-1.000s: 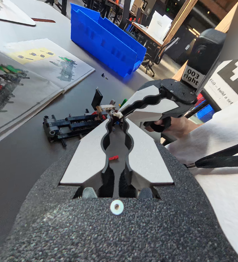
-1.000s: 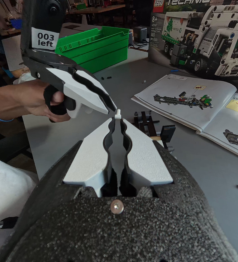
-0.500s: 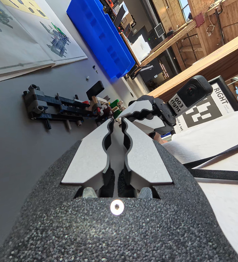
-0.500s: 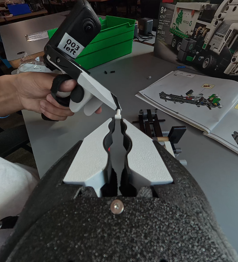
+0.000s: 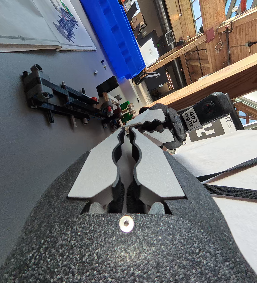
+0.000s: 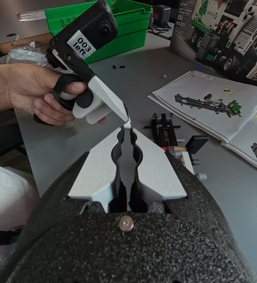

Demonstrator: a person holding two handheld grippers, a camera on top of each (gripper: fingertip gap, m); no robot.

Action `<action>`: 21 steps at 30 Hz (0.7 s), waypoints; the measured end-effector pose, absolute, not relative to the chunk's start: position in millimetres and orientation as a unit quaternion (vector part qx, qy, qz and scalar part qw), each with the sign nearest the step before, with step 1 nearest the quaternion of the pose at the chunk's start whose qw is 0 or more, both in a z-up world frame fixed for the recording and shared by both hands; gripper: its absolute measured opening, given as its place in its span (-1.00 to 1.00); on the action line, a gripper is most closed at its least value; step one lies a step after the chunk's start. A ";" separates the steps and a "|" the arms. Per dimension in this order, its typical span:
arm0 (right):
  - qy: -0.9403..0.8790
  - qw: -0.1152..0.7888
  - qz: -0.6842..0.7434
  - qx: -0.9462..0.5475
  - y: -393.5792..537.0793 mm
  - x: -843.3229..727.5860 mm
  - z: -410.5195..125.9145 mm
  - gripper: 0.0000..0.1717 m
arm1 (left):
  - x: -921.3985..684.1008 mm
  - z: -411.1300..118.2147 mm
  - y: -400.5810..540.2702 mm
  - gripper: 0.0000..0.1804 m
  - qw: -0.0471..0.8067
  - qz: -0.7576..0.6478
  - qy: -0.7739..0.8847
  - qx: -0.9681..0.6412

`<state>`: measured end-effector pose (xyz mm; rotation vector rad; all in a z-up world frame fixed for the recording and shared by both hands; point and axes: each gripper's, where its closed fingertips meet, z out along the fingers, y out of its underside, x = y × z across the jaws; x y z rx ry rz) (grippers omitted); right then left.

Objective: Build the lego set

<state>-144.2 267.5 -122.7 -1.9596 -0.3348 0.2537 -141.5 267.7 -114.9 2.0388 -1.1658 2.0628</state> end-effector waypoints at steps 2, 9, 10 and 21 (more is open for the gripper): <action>-0.141 0.537 0.105 -0.825 268.0 -144.2 -124.4 -0.93 | -141.6 -116.3 268.3 -0.96 0.015 0.660 -0.365 0.656; -0.142 0.526 0.110 -0.832 267.2 -142.1 -129.2 -0.84 | -142.0 -121.4 272.9 -0.97 0.041 0.668 -0.326 0.668; -0.144 0.526 0.107 -0.831 266.7 -141.2 -129.1 -0.83 | -142.2 -121.6 273.9 -0.98 0.040 0.668 -0.325 0.668; -0.173 0.500 0.111 -0.842 250.4 -140.8 -136.7 -0.82 | -144.3 -134.5 276.4 -0.97 0.026 0.641 -0.339 0.688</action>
